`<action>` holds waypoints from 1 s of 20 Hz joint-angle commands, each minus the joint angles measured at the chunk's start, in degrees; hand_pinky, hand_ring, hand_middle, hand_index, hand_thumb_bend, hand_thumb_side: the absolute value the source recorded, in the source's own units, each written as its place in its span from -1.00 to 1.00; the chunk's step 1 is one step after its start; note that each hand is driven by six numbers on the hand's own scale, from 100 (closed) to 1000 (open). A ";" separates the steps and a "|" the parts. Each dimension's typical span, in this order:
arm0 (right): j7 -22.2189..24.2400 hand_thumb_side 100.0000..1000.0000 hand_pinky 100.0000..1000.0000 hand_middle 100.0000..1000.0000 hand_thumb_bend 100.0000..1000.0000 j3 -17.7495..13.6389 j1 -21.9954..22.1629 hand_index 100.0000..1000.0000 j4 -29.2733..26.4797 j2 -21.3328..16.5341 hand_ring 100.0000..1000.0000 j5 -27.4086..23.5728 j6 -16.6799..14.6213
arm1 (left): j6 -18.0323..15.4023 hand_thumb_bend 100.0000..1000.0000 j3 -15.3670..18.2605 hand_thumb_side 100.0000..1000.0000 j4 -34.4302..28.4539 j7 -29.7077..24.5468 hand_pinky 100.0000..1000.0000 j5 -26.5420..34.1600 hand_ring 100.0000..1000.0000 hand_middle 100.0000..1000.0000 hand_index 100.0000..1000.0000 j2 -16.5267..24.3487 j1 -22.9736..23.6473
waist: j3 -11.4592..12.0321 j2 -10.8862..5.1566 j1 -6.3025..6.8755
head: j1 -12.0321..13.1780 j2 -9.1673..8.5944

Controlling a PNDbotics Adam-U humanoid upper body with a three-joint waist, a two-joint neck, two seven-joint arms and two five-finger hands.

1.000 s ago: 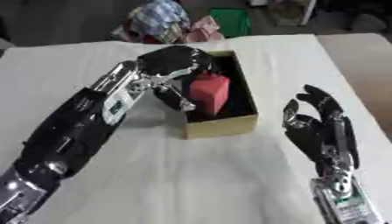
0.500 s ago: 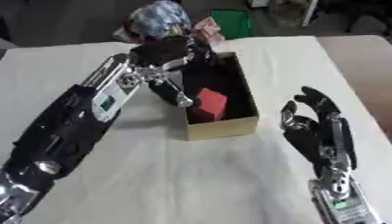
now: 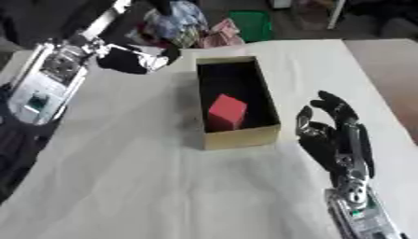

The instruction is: Pick up objects on the table and place them in the box.

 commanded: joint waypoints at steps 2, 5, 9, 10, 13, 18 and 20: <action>-0.74 -1.00 0.23 0.31 -1.00 -1.02 -0.41 0.60 -1.04 -1.60 0.84 0.53 -0.06 | 4.38 -0.39 6.16 -1.00 -10.65 4.47 0.57 5.94 0.20 0.04 0.53 3.72 6.45 | 1.15 -0.93 -0.21 | -0.69 -0.08; -1.02 -1.00 0.23 0.31 -1.00 -1.31 -0.47 0.60 -1.19 -1.72 0.84 0.68 -0.12 | 6.51 -0.53 9.73 -1.00 -14.48 8.38 0.59 9.04 0.18 0.01 0.50 3.10 13.44 | 2.01 -0.86 -0.19 | -0.63 0.12; -1.25 -1.00 0.23 0.31 -1.00 -1.51 -0.46 0.60 -1.24 -1.90 0.84 0.81 -0.06 | 8.15 -0.64 12.48 -1.00 -15.70 11.78 0.62 11.98 0.16 -0.01 0.49 1.11 21.06 | 2.91 -0.78 -0.28 | -0.72 0.40; -1.32 -1.00 0.23 0.31 -1.00 -1.56 -0.48 0.60 -1.25 -1.93 0.84 0.83 -0.04 | 8.31 -0.65 12.92 -1.00 -15.76 12.32 0.62 12.43 0.16 -0.02 0.49 0.63 22.39 | 3.08 -0.77 -0.30 | -0.66 0.51; -1.42 -1.00 0.23 0.31 -1.00 -1.64 -0.45 0.60 -1.28 -1.94 0.84 0.82 -0.03 | 8.35 -0.71 13.75 -1.00 -15.58 13.08 0.63 13.59 0.14 -0.02 0.49 -1.33 25.53 | 3.37 -0.76 -0.40 | -0.44 1.27; -1.60 -1.00 0.23 0.31 -1.00 -1.77 -0.39 0.60 -1.29 -1.83 0.84 0.83 -0.07 | 7.79 -0.77 14.23 -1.00 -14.55 12.63 0.65 15.18 0.13 -0.03 0.49 -4.17 28.57 | 3.92 -0.87 -0.49 | 0.27 2.02; -1.57 -1.00 0.23 0.31 -1.00 -1.75 -0.37 0.60 -1.30 -1.79 0.84 0.84 -0.13 | 7.74 -0.78 14.20 -1.00 -14.11 12.38 0.65 15.53 0.13 -0.04 0.49 -4.84 29.40 | 3.94 -0.86 -0.50 | 0.59 2.37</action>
